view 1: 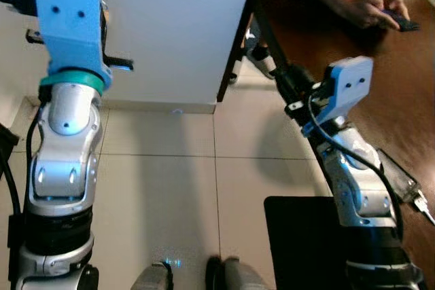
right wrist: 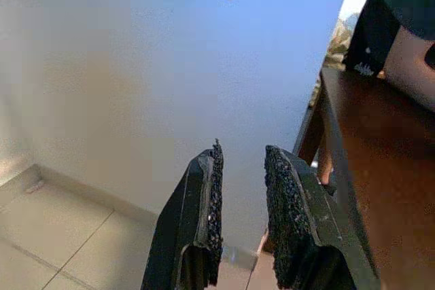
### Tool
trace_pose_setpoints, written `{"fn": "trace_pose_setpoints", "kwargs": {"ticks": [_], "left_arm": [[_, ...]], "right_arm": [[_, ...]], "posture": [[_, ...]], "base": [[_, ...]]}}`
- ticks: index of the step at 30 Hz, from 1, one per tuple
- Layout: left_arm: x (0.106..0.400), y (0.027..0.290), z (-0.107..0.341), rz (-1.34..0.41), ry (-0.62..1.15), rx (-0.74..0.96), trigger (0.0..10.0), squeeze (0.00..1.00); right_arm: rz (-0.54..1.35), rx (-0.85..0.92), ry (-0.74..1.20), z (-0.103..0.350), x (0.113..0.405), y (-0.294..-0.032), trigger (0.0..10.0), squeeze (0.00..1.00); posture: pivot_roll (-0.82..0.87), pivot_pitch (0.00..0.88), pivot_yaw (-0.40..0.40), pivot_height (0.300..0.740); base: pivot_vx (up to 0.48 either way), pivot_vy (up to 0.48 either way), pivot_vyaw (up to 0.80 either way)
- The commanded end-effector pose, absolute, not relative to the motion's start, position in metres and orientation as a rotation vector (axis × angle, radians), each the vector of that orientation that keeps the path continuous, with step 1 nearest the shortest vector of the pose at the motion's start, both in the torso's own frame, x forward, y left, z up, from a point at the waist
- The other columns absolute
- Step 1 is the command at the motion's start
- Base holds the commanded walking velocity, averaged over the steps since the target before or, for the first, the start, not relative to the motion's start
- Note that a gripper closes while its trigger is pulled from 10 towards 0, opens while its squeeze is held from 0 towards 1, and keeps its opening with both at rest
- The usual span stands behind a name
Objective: Hang keys on a hook
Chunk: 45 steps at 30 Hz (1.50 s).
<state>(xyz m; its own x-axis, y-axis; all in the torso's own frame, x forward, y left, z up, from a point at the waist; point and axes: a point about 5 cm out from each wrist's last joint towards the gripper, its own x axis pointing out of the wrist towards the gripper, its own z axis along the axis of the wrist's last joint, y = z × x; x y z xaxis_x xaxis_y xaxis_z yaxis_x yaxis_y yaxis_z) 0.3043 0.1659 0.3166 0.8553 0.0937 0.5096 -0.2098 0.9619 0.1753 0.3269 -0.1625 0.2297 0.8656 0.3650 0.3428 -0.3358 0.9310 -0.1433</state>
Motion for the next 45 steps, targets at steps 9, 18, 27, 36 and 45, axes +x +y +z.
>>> {"fn": "trace_pose_setpoints", "kwargs": {"ticks": [9, 18, 27, 36, 45], "left_arm": [[0.296, 0.130, 0.345, -0.073, -0.658, 0.280, 10.0, 0.00], [0.296, 0.116, 0.345, -0.149, -0.678, 0.313, 10.0, 0.00], [0.287, 0.087, 0.327, -0.289, -0.653, 0.333, 10.0, 0.00], [0.294, 0.082, 0.323, -0.277, -0.659, 0.335, 10.0, 0.00], [0.291, 0.088, 0.317, -0.247, -0.646, 0.331, 10.0, 0.00]], "right_arm": [[0.330, -0.080, -0.358, 0.222, 0.328, -0.171, 10.0, 0.00], [0.330, -0.079, -0.355, 0.215, 0.323, -0.166, 10.0, 0.00], [0.507, -0.105, -0.359, 0.194, 0.277, -0.128, 10.0, 0.00], [0.509, -0.116, -0.350, 0.185, 0.276, -0.121, 10.0, 0.00], [0.489, -0.121, -0.335, 0.181, 0.270, -0.123, 10.0, 0.00]], "posture": [[0.09, 0.178, -0.022, 0.740], [0.09, 0.184, -0.031, 0.740], [0.09, 0.163, -0.038, 0.740], [0.08, 0.127, -0.024, 0.740], [0.07, 0.109, -0.025, 0.740]], "base": [[0.342, 0.000, 0.00], [0.337, 0.000, 0.00], [0.324, 0.000, 0.00], [0.387, 0.000, 0.00], [0.442, 0.000, 0.00]]}}
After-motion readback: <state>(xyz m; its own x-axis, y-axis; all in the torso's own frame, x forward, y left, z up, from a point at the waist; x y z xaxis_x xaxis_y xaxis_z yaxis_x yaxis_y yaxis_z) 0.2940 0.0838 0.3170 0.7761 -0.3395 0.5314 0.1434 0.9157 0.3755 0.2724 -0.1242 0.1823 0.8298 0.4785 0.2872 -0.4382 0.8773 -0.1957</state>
